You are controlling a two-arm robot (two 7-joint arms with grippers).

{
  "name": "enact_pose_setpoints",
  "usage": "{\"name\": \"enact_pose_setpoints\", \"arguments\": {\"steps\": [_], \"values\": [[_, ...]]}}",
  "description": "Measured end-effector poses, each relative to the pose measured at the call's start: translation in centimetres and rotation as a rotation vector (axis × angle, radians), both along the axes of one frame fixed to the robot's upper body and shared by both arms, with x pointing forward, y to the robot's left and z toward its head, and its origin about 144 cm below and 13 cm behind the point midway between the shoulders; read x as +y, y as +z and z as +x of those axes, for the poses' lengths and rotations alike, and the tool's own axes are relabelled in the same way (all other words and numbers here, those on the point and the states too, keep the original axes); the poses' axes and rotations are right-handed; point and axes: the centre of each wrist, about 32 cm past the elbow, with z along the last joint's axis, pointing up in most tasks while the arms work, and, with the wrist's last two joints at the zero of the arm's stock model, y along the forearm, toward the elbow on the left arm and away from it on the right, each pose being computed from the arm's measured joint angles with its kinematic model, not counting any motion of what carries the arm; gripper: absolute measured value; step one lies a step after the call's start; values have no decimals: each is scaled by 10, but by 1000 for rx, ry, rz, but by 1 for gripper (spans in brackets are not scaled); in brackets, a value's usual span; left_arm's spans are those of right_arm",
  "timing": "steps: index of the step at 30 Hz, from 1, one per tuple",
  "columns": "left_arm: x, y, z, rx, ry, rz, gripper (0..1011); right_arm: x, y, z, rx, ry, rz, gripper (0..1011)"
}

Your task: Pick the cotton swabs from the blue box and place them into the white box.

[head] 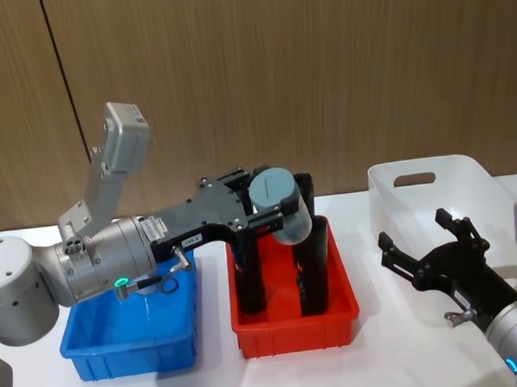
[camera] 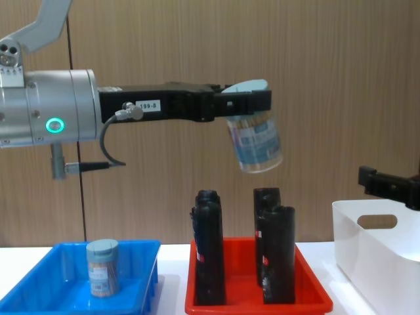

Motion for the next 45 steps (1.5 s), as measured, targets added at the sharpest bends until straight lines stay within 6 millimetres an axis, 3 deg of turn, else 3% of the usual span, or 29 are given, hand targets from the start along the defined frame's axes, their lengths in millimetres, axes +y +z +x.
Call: {"name": "enact_pose_setpoints", "arguments": {"steps": [45], "values": [[5, 4, 3, -1, -18, -49, 669, 0, 0, 0, 0, 0, 0, 1001]]}}
